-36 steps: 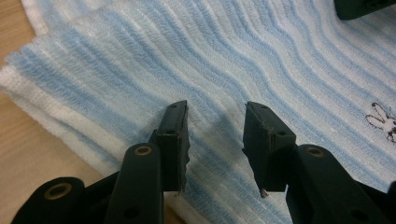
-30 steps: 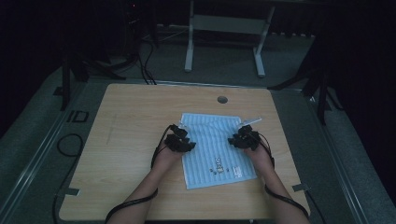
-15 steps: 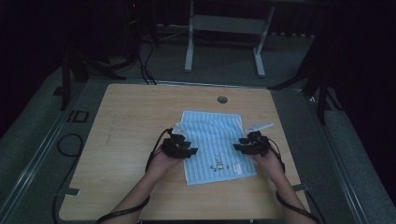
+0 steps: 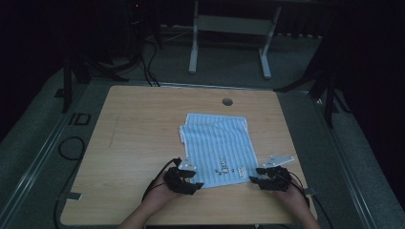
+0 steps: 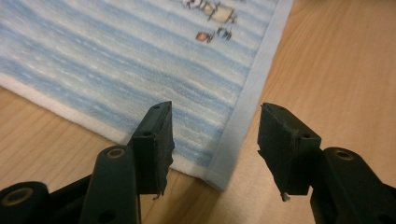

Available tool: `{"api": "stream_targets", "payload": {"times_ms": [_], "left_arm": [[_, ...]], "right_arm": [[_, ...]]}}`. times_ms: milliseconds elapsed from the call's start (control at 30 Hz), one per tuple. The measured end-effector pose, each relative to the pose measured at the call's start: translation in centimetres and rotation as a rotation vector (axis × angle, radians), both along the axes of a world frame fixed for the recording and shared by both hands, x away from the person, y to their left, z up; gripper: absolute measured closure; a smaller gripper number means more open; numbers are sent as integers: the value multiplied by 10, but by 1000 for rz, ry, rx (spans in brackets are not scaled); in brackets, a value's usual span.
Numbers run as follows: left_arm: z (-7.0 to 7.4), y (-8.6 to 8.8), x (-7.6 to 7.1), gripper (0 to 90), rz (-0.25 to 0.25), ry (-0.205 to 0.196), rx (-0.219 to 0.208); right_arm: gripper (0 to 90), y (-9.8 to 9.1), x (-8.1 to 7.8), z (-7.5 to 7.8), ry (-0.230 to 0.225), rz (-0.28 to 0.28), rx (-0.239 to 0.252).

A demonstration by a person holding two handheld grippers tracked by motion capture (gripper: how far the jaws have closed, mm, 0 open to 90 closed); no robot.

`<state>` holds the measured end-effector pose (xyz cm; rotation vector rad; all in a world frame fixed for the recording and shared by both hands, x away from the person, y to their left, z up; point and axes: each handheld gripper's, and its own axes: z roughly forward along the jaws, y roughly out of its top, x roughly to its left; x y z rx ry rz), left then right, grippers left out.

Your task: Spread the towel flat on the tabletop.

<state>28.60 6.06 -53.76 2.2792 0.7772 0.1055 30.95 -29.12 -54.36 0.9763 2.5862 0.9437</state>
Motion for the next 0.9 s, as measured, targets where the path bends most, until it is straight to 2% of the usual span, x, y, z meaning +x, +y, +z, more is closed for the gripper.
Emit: {"api": "stream_targets", "payload": {"times_ms": [100, 133, 167, 300, 333, 367, 400, 433, 500, 600, 633, 667, 700, 733, 767, 800, 833, 867, 900], "left_arm": [[-8, -5, 3, 453, 10, -11, 49], [-9, -6, 2, 448, 12, -21, 41], [-9, -6, 2, 448, 14, -24, 41], [-7, -11, 5, 499, 25, -55, 95], [-7, -11, 5, 547, 25, -55, 95], [-6, -13, 8, 608, 28, -44, 95], [-6, -13, 8, 661, 28, -44, 95], [-6, -15, 10, 750, 27, -33, 82], [-6, -18, 14, 827, 38, -21, 75], [-4, -20, 17, 849, 45, -17, 78], [2, -19, 20, 851, 51, 2, 54], [2, -19, 20, 852, 51, 2, 54], [13, -15, 20, 852, 52, -6, 26], [13, -15, 20, 852, 52, -6, 26], [23, -11, 19, 852, 50, -16, 5], [31, -8, 17, 852, 48, -19, -10], [46, -2, 11, 852, 51, -38, -39], [46, -2, 11, 852, 51, -38, -39], [62, 6, 1, 851, 39, -52, -79]], "right_arm": [[521, 0, -1, -1, -10, -1, 2], [535, 1, -2, -1, -29, 5, -19], [535, 1, -2, -1, -29, 5, -19], [566, 1, -2, -1, -28, 2, -18], [658, 1, 0, 0, -31, -10, -22], [711, 0, 1, 1, -30, -23, -27], [711, 0, 1, 1, -30, -23, -27], [818, 0, 3, 1, -32, -33, -38], [846, 2, 5, 2, -31, -36, -49], [853, 5, 6, 4, -23, -37, -71], [854, 5, 7, 7, -21, -36, -64], [854, 5, 7, 9, -22, -40, -58], [854, 3, 6, 15, -26, -39, -39], [854, 3, 6, 15, -26, -39, -39], [854, 3, 5, 19, -32, -39, -30], [854, 2, 2, 27, -47, -35, -25], [854, 1, -6, 43, -65, -20, 6], [854, 1, -6, 43, -65, -20, 6], [854, 1, -17, 59, -94, -4, 15]]}}
